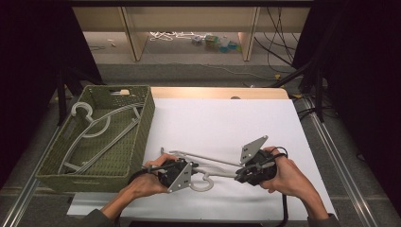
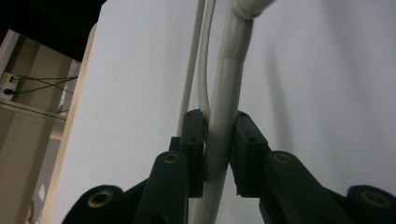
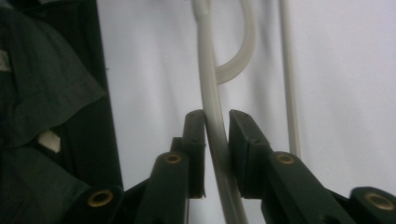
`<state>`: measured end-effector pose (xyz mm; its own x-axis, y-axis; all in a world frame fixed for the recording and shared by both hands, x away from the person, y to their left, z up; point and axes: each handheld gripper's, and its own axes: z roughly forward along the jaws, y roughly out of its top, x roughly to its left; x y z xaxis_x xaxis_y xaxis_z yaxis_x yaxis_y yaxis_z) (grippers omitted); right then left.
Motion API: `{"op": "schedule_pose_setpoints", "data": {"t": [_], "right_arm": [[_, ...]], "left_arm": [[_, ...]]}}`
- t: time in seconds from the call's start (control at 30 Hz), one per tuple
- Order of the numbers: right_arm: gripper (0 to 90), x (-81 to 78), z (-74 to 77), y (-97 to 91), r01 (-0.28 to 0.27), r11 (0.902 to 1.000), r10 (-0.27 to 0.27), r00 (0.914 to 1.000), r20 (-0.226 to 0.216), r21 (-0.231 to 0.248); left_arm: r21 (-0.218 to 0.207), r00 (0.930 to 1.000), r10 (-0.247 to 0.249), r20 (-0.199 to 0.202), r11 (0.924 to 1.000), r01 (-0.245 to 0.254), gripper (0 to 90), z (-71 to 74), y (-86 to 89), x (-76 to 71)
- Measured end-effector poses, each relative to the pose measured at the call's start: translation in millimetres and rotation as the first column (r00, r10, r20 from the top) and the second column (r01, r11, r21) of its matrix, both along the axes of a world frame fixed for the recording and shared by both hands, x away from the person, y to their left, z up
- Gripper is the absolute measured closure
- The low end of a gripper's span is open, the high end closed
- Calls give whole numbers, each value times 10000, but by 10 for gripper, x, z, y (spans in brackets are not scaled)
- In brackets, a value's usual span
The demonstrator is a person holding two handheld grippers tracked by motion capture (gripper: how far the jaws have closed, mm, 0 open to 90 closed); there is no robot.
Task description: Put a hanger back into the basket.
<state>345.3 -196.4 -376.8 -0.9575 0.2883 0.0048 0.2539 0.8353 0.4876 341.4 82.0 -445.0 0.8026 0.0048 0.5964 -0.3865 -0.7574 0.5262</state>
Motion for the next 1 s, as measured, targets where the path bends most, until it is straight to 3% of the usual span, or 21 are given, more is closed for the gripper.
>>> {"op": "schedule_pose_setpoints", "data": {"t": [0.03,0.07,0.2,0.23,0.33,0.37,0.4,0.47,0.5,0.53,0.6,0.63,0.67,0.73,0.8,0.83,0.87,1.0], "right_arm": [[673,11,-6,1,267,9996,-267,9996,-22,28],[624,18,-9,4,548,9985,-548,9985,60,71],[459,59,26,-5,1673,9831,-1693,9853,210,738],[421,63,39,-19,2143,9717,-2173,9759,210,990],[336,60,74,-58,2820,9488,-2897,9564,362,1421],[320,70,74,-71,2963,9370,-3122,9479,628,1850],[290,64,95,-85,3137,9318,-3282,9430,546,1824],[264,55,102,-100,3555,9062,-3823,9202,844,2288],[264,41,127,-111,3721,9018,-3940,9168,645,2199],[260,36,129,-122,3696,9005,-3955,9151,781,2293],[248,0,143,-136,3892,8853,-4209,9033,826,2546],[239,-16,147,-146,3952,8788,-4321,8969,945,2674],[235,-54,160,-151,4267,8598,-4634,8828,775,2806],[219,-88,156,-166,4327,8466,-4827,8695,1047,3098],[224,-139,160,-179,4565,8149,-5201,8478,1031,3571],[224,-148,162,-186,4563,8091,-5244,8451,1044,3703],[221,-162,169,-194,4567,7935,-5376,8358,1114,4023],[191,-211,193,-196,4490,7698,-5552,8217,1289,4536]], "left_arm": [[117,9994,-233,247,9997,230,781,14,-14,7],[96,9995,-167,281,9998,164,788,20,-16,0],[49,10000,65,46,10000,-66,796,57,-16,2],[174,9998,200,-34,9996,-199,795,62,-8,2],[8,9974,628,-352,9980,-628,795,72,-10,12],[-129,9963,704,-483,9974,-711,795,73,-13,16],[8,9955,797,-506,9968,-798,795,96,-1,30],[-100,9908,1103,-790,9937,-1114,795,111,20,37],[-152,9887,1213,-876,9923,-1230,795,122,28,45],[-210,9868,1311,-953,9908,-1337,795,133,37,52],[-342,9825,1449,-1168,9881,-1498,795,150,50,64],[-490,9793,1520,-1340,9859,-1597,795,160,59,75],[-509,9773,1605,-1385,9843,-1688,795,172,66,80],[-764,9692,1783,-1699,9781,-1933,794,195,86,99],[-870,9591,1993,-2008,9716,-2201,795,227,111,117],[-883,9545,2131,-2088,9679,-2354,795,249,124,125],[-863,9508,2265,-2112,9647,-2490,794,259,127,126],[-816,9270,2850,-2437,9464,-3124,794,306,125,131]]}}
